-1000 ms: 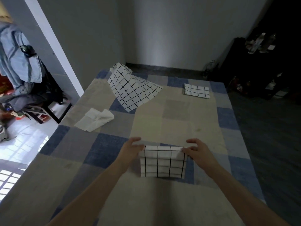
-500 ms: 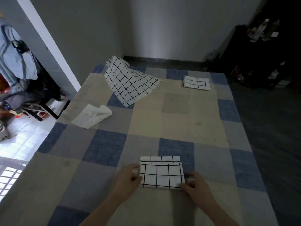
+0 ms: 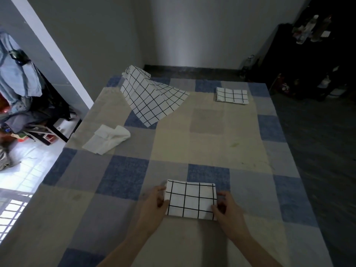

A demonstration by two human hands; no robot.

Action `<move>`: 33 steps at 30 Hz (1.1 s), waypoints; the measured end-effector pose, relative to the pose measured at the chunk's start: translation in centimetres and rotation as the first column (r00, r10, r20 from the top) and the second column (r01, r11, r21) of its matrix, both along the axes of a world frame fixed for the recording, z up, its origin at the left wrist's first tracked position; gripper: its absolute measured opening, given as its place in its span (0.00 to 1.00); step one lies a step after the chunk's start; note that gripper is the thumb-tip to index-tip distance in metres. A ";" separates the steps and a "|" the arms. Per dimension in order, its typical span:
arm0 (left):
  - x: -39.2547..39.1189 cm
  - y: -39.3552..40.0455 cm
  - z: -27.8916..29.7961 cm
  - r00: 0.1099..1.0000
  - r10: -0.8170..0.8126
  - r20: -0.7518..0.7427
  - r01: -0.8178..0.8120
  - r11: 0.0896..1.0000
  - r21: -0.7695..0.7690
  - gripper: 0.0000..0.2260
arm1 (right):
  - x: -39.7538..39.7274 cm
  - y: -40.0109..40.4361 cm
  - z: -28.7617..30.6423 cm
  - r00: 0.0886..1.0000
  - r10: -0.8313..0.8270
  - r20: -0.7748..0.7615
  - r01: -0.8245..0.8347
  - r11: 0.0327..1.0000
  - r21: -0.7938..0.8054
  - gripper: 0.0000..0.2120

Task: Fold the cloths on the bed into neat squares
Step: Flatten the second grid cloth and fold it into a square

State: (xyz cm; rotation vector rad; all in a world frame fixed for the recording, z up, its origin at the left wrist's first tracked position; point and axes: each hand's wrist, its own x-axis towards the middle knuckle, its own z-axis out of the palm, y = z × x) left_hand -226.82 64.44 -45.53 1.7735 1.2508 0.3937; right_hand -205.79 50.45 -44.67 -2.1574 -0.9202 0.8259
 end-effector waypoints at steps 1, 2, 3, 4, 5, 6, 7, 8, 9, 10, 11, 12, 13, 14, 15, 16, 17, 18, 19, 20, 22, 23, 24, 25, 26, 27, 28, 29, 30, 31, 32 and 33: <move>0.0 0.0 -0.2 1.000 0.005 -0.001 -0.005 1.000 -0.005 0.16 | 0.1 0.2 -0.1 1.000 0.003 0.002 -0.003 1.000 -0.020 0.16; 0.1 -0.1 -0.3 1.000 0.009 -0.007 -0.009 1.000 -0.003 0.16 | 0.2 0.4 -0.2 1.000 0.006 0.006 -0.006 0.999 -0.032 0.15; 0.2 -0.2 -0.2 1.000 0.016 -0.011 -0.016 1.000 -0.001 0.16 | 0.2 0.6 -0.2 1.000 0.010 0.010 -0.009 0.999 -0.040 0.15; 0.3 -0.4 -0.1 1.000 0.021 -0.012 -0.021 1.000 0.008 0.16 | 0.2 0.8 -0.3 1.000 0.013 0.015 -0.012 0.999 -0.045 0.15; 0.3 -0.5 -0.1 0.999 0.030 -0.011 -0.029 1.000 0.008 0.16 | 0.2 1.0 -0.4 1.000 0.016 0.020 -0.015 0.999 -0.046 0.16; 0.3 -0.6 0.0 0.999 0.039 -0.021 -0.039 0.999 0.005 0.16 | 0.2 1.2 -0.6 1.000 0.020 0.023 -0.018 0.999 -0.051 0.16; 0.3 -0.8 0.0 0.998 0.049 -0.040 -0.049 0.999 0.004 0.15 | 0.1 1.3 -0.8 0.999 0.022 0.026 -0.021 0.998 -0.059 0.16; 0.1 -0.9 -0.1 0.996 0.053 -0.070 -0.051 0.999 0.018 0.14 | 0.1 1.4 -1.0 0.999 0.025 0.034 -0.023 0.997 -0.072 0.17; 0.0 -1.0 -0.3 0.993 0.055 -0.107 -0.052 0.998 0.037 0.14 | 0.1 1.5 -1.1 0.999 0.029 0.046 -0.025 0.996 -0.084 0.17; -0.1 -1.1 -0.4 0.988 0.051 -0.146 -0.044 0.998 0.051 0.14 | 0.0 1.6 -1.2 0.998 0.032 0.059 -0.027 0.995 -0.093 0.17; -0.4 -1.2 -0.7 0.978 0.040 -0.205 -0.020 0.995 0.097 0.15 | 0.0 1.7 -1.2 0.997 0.037 0.074 -0.030 0.994 -0.101 0.17; -0.5 -1.3 -1.0 0.958 0.006 -0.285 0.051 0.980 0.192 0.17 | -0.1 1.8 -1.2 0.995 0.045 0.092 -0.035 0.994 -0.108 0.17; -0.6 -1.5 -1.4 0.933 -0.032 -0.359 0.146 0.944 0.295 0.20 | -0.2 1.8 -1.1 0.993 0.054 0.109 -0.042 0.993 -0.113 0.17; -0.3 -1.9 -1.3 0.919 -0.066 -0.389 0.224 0.899 0.376 0.21 | -0.4 1.9 -1.1 0.990 0.061 0.124 -0.047 0.992 -0.116 0.17; 0.3 -2.4 -1.0 0.909 -0.122 -0.400 0.296 0.862 0.411 0.21 | -0.5 2.0 -1.1 0.989 0.064 0.135 -0.047 0.991 -0.122 0.17; 1.2 -2.9 -0.6 0.889 -0.214 -0.404 0.384 0.829 0.407 0.19 | -0.5 2.1 -1.2 0.987 0.067 0.148 -0.047 0.990 -0.132 0.17; 2.1 -3.5 -0.5 0.866 -0.302 -0.398 0.461 0.790 0.403 0.17 | -0.5 2.1 -1.4 0.983 0.074 0.170 -0.050 0.988 -0.146 0.17; 3.0 -3.9 -0.7 0.838 -0.374 -0.397 0.523 0.756 0.393 0.17 | -0.5 2.2 -1.6 0.978 0.082 0.193 -0.052 0.986 -0.157 0.17; 3.7 -4.2 -1.2 0.822 -0.415 -0.391 0.553 0.747 0.370 0.18 | -0.6 2.3 -1.7 0.974 0.084 0.210 -0.049 0.985 -0.166 0.17; 4.2 -4.4 -1.9 0.813 -0.427 -0.396 0.562 0.754 0.341 0.20 | -0.6 2.3 -1.8 0.973 0.082 0.217 -0.045 0.984 -0.170 0.17; 4.5 -4.6 -3.2 0.809 -0.408 -0.424 0.551 0.776 0.306 0.22 | -0.7 2.3 -1.7 0.969 0.075 0.235 -0.037 0.986 -0.164 0.16; 4.3 -4.7 -3.7 0.804 -0.398 -0.441 0.551 0.778 0.302 0.22 | -0.9 2.3 -1.7 0.960 0.081 0.269 -0.034 0.984 -0.176 0.16; 4.1 -4.7 -4.0 0.797 -0.393 -0.458 0.556 0.774 0.304 0.22 | -0.9 2.4 -1.6 0.943 0.091 0.321 -0.031 0.982 -0.188 0.17; 4.0 -4.7 -4.2 0.788 -0.387 -0.478 0.562 0.769 0.305 0.23 | -1.0 2.6 -1.7 0.913 0.114 0.391 -0.043 0.982 -0.185 0.19; 4.0 -4.6 -4.1 0.777 -0.385 -0.498 0.571 0.764 0.301 0.24 | -1.1 2.8 -1.8 0.874 0.151 0.462 -0.079 0.982 -0.170 0.23; 4.1 -4.6 -4.2 0.766 -0.382 -0.518 0.577 0.763 0.291 0.25 | -1.3 3.0 -1.9 0.835 0.168 0.524 -0.118 0.985 -0.127 0.26; 4.2 -4.6 -4.3 0.751 -0.377 -0.542 0.585 0.759 0.284 0.27 | -1.7 3.4 -2.0 0.801 0.166 0.575 -0.155 0.985 -0.069 0.26; 4.2 -4.5 -4.7 0.740 -0.372 -0.560 0.592 0.755 0.282 0.29 | -2.3 3.8 -2.0 0.784 0.178 0.595 -0.202 0.979 -0.026 0.24; 4.1 -4.5 -5.1 0.731 -0.383 -0.565 0.605 0.748 0.275 0.30 | -2.9 4.1 -1.9 0.775 0.206 0.598 -0.255 0.967 -0.003 0.23; 4.0 -4.5 -5.3 0.724 -0.396 -0.565 0.616 0.739 0.272 0.31 | -3.3 4.4 -2.1 0.771 0.251 0.585 -0.308 0.951 -0.003 0.23; 3.9 -4.5 -5.4 0.715 -0.401 -0.572 0.627 0.731 0.270 0.31 | -3.6 4.4 -2.6 0.760 0.306 0.574 -0.358 0.933 -0.023 0.24; 3.9 -4.5 -5.4 0.715 -0.389 -0.581 0.620 0.738 0.268 0.31 | -3.6 4.2 -3.4 0.738 0.366 0.567 -0.400 0.914 -0.069 0.24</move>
